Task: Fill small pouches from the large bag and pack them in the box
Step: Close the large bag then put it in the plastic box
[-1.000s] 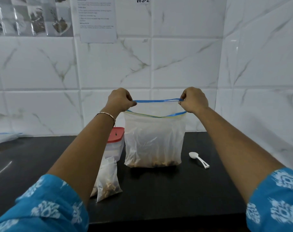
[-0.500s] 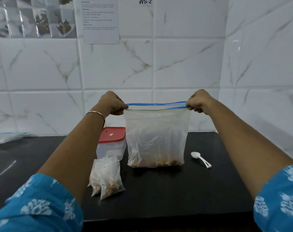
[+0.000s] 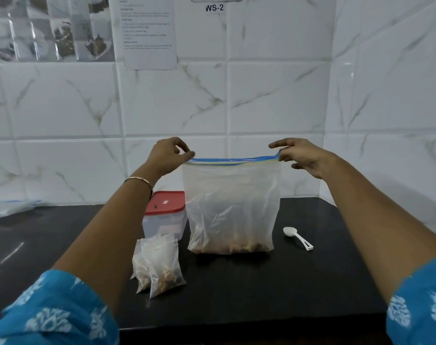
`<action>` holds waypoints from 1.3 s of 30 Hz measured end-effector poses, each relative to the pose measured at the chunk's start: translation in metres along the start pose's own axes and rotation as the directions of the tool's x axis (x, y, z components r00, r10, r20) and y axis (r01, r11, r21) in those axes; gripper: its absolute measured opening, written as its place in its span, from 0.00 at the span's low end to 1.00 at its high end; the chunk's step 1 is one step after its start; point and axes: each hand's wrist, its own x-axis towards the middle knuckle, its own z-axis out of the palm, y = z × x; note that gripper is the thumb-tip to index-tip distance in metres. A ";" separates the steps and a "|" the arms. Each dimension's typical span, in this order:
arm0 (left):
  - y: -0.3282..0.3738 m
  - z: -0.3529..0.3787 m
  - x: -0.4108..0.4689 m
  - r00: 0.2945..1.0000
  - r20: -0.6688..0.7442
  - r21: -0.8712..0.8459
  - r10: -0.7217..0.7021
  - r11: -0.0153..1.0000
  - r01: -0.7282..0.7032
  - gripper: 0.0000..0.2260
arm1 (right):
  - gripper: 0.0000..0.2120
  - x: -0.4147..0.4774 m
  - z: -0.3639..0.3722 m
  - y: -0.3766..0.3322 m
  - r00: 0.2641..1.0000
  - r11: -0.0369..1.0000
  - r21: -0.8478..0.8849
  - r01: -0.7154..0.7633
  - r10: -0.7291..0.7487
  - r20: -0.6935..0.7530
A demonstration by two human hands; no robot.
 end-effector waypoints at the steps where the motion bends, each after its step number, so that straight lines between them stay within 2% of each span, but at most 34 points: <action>1: -0.001 -0.001 -0.001 0.999 0.026 0.008 0.043 0.999 -0.043 0.11 | 0.19 0.000 0.000 0.002 1.000 1.000 -0.017 0.019 -0.018 0.023; 3: -0.002 -0.002 -0.002 0.989 0.123 0.072 0.085 0.993 -0.095 0.12 | 0.20 -0.002 0.000 0.003 0.997 0.997 -0.053 0.051 -0.047 0.063; 6: -0.004 0.000 -0.002 0.971 0.221 0.186 0.087 0.974 -0.129 0.10 | 0.12 -0.002 0.003 0.005 0.992 0.992 -0.091 0.089 -0.079 0.100; 10: 0.004 -0.003 -0.004 0.956 0.291 0.094 0.044 0.993 -0.074 0.16 | 0.07 0.002 0.008 0.007 0.991 0.987 -0.094 0.130 -0.127 0.037; 13: 0.007 -0.007 -0.005 0.926 0.377 0.053 0.033 0.997 -0.058 0.19 | 0.07 0.005 0.008 0.008 0.987 0.981 -0.104 0.161 -0.161 0.010; 15: 0.008 -0.009 -0.007 0.887 0.461 0.092 0.016 0.994 -0.065 0.22 | 0.07 0.006 0.008 0.008 0.985 0.980 -0.095 0.173 -0.175 -0.008; 17: 0.005 -0.007 -0.008 0.865 0.502 0.132 0.008 0.988 -0.085 0.19 | 0.12 0.004 0.009 0.008 0.986 0.985 -0.058 0.164 -0.165 -0.010; 20: 0.000 -0.006 -0.010 0.888 0.458 0.054 0.044 0.996 -0.077 0.12 | 0.17 -0.005 0.008 0.012 0.994 0.994 0.024 0.106 -0.107 0.035; 23: -0.003 -0.006 -0.010 0.911 0.408 -0.109 0.055 0.994 -0.011 0.09 | 0.12 -0.008 0.003 0.020 0.992 0.991 0.058 0.117 -0.119 0.044; 26: 0.001 -0.006 -0.011 0.920 0.390 -0.143 0.051 0.990 0.006 0.08 | 0.05 -0.007 -0.002 0.025 0.993 0.991 0.067 0.116 -0.116 0.003; 29: 0.004 -0.005 -0.009 0.957 0.291 -0.231 0.000 0.970 0.071 0.08 | 0.07 -0.004 -0.003 0.025 0.991 0.989 0.072 0.133 -0.130 -0.041; 35: 0.004 -0.002 -0.008 0.954 0.275 -0.443 -0.119 0.865 0.236 0.09 | 0.10 -0.001 0.005 0.015 0.978 0.973 0.147 0.176 -0.157 -0.134; 39: -0.001 0.005 -0.005 0.945 0.239 -0.621 -0.224 0.712 0.326 0.08 | 0.12 0.002 0.014 0.016 0.972 0.951 0.265 0.158 -0.103 -0.212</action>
